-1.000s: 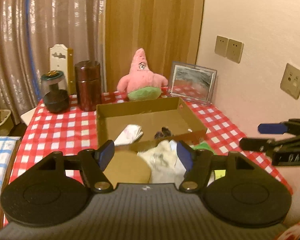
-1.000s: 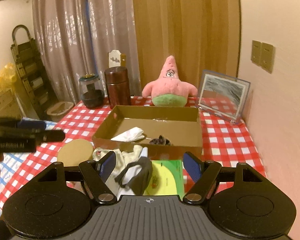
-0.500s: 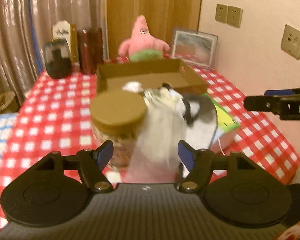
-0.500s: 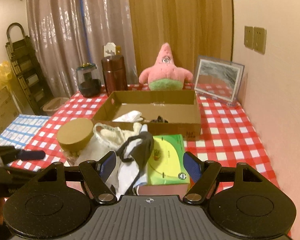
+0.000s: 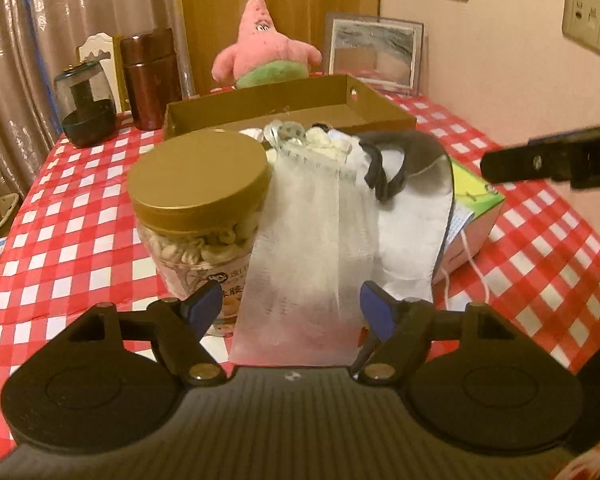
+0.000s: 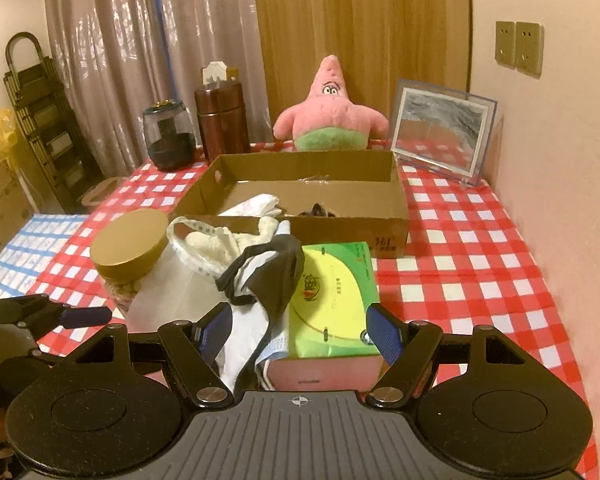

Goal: Organize soft objects
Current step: 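Move the left tool to the mesh bag while the right tool approaches the black-strapped mask, then grasp the white mesh bag with the left tool while the right tool grasps the mask's black strap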

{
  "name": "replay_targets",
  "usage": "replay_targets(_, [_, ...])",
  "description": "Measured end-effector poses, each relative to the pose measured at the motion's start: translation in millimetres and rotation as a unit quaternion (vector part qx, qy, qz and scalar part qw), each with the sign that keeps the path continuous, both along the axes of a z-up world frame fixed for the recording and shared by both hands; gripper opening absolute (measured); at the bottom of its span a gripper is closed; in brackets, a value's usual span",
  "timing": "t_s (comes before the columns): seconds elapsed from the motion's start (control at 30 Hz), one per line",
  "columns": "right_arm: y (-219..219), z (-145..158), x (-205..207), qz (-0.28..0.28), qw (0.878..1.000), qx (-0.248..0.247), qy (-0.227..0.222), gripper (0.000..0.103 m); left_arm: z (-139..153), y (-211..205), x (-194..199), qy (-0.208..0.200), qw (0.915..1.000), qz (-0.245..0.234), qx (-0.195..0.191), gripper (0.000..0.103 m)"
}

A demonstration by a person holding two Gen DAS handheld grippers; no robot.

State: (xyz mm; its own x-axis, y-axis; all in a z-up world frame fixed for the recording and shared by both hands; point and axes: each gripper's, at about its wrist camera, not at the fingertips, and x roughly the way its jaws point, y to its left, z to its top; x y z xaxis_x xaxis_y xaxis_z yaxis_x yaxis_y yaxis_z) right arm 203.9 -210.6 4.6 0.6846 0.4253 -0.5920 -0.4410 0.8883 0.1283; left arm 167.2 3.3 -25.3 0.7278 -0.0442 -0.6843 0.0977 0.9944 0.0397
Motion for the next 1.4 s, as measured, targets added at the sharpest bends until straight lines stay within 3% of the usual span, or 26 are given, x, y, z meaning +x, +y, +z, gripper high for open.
replay_targets(0.23, [10,-6,9,0.016,1.000,-0.017,0.004,0.074,-14,-6,10,0.013,0.9997,-0.011,0.017,0.065])
replay_targets(0.47, [21,-10,17,0.036,0.999,-0.028,0.006,0.074,-20,-11,11,0.013,0.9993,-0.014,0.033,0.039])
replay_targets(0.8, [33,-18,34,0.049,0.998,-0.037,0.010,0.073,-19,-5,11,0.017,0.9997,-0.017,0.002,0.006])
replay_targets(1.07, [43,-23,43,0.057,0.998,-0.038,0.015,0.055,-11,-2,2,0.012,0.9992,-0.019,-0.032,0.001])
replay_targets(1.17, [46,-24,45,0.061,0.997,-0.039,0.020,0.038,-9,-1,-1,0.012,0.9988,-0.017,-0.044,0.001])
replay_targets(1.23, [45,-23,46,0.059,0.997,-0.031,0.025,0.017,-7,-1,-3,0.010,0.9986,-0.017,-0.048,0.001])
replay_targets(1.27, [44,-22,44,0.059,0.998,-0.027,0.024,0.012,-6,-1,-3,0.009,0.9986,-0.017,-0.049,0.001])
replay_targets(1.4, [37,-13,36,0.054,0.998,-0.009,0.018,0.008,0,0,-7,0.003,0.9984,-0.014,-0.054,0.001])
